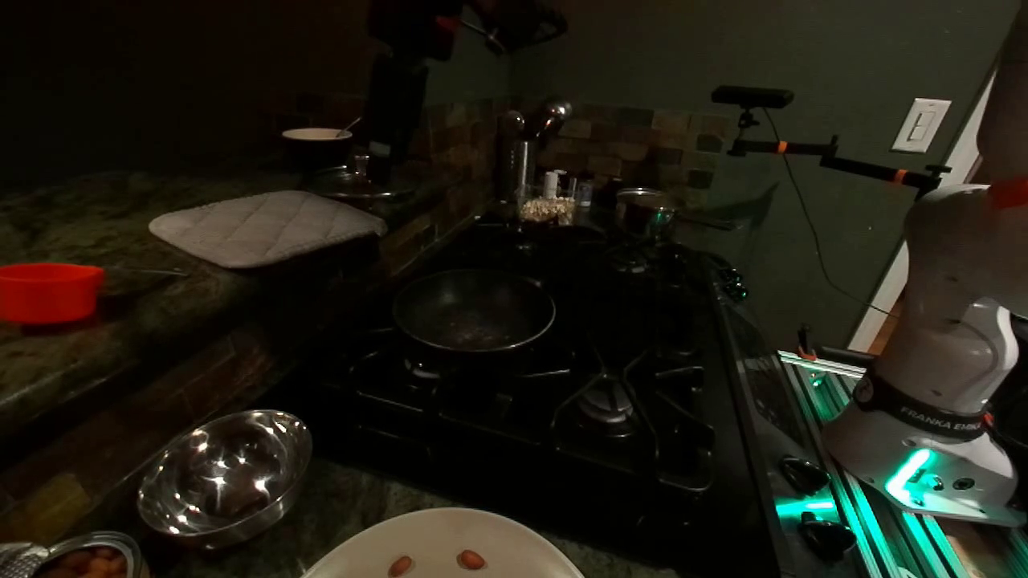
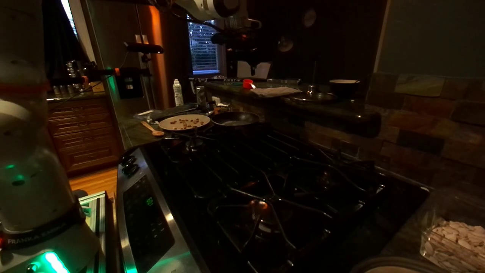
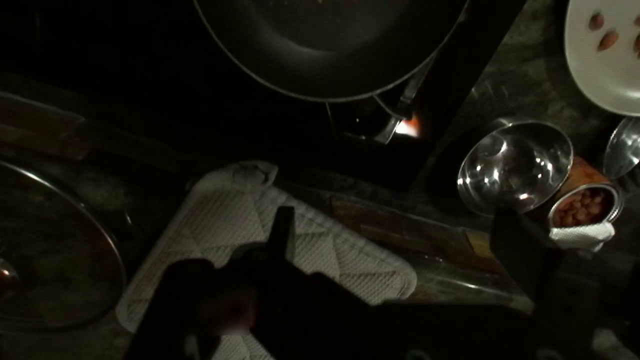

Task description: Put the white item on the stove

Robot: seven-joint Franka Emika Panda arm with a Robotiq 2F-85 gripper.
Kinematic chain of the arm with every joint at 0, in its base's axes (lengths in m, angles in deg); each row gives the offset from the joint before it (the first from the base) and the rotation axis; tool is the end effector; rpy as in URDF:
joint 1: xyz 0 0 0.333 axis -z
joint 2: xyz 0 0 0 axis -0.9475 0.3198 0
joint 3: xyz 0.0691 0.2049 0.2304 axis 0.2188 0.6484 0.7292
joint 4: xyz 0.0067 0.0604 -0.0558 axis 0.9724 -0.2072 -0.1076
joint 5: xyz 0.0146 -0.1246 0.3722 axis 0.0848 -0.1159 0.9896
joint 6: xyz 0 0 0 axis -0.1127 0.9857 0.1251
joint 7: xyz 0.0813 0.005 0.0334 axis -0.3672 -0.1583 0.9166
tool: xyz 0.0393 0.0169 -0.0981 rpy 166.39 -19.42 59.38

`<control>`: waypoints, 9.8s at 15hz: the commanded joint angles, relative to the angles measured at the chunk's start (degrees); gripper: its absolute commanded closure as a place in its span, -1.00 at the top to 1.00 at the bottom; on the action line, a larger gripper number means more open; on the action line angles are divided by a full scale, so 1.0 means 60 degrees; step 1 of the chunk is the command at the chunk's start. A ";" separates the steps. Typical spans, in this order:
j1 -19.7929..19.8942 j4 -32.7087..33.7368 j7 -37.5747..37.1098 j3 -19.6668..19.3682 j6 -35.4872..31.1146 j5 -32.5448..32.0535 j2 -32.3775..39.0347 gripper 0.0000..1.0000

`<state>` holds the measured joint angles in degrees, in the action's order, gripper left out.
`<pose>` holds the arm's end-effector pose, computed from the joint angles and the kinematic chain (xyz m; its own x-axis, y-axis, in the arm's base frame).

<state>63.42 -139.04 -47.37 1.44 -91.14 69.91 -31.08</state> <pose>0.6217 0.1949 0.5410 0.8897 0.3743 0.2612 0.3879 -0.9217 -0.0005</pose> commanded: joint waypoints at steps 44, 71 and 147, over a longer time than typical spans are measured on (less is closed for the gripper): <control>-0.0923 0.4370 -0.0781 -0.0921 0.1355 -0.1084 0.3187 -1.00; 0.1810 -0.6353 0.0561 -0.2518 -0.0921 0.1187 -0.4553 -1.00; 0.0435 -0.7521 1.1084 -0.2099 -0.3646 -0.0215 -0.2736 1.00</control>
<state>65.18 -184.87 15.75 -11.49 -112.71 66.12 -49.42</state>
